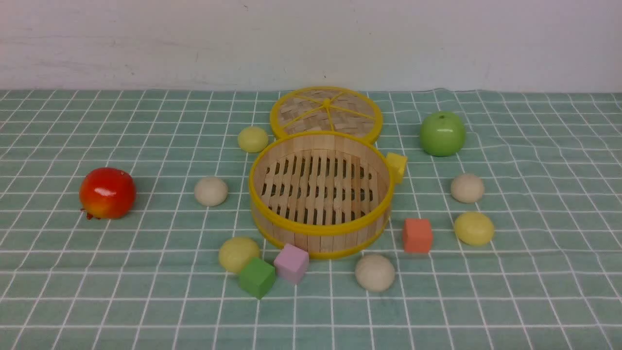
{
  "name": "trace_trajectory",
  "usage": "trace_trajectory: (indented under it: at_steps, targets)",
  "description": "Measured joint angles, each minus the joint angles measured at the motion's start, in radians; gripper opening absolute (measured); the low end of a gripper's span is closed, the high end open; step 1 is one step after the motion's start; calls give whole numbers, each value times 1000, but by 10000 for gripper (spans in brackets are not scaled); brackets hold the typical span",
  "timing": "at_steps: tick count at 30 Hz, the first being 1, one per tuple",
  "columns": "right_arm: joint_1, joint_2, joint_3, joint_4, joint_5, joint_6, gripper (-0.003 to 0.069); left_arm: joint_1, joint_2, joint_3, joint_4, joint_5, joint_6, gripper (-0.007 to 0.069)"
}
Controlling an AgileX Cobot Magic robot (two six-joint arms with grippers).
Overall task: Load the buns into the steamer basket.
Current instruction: Use the left arm to grab a steamed stuffed bun
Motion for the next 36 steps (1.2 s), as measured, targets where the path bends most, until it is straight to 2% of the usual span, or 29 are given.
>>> trace_trajectory:
  at_steps: [25, 32, 36]
  targets:
    - [0, 0, 0, 0, 0, 0, 240, 0, 0, 0, 0, -1, -1, 238]
    - [0, 0, 0, 0, -1, 0, 240, 0, 0, 0, -17, -72, -2, 238]
    - [0, 0, 0, 0, -1, 0, 240, 0, 0, 0, -66, -120, -9, 238]
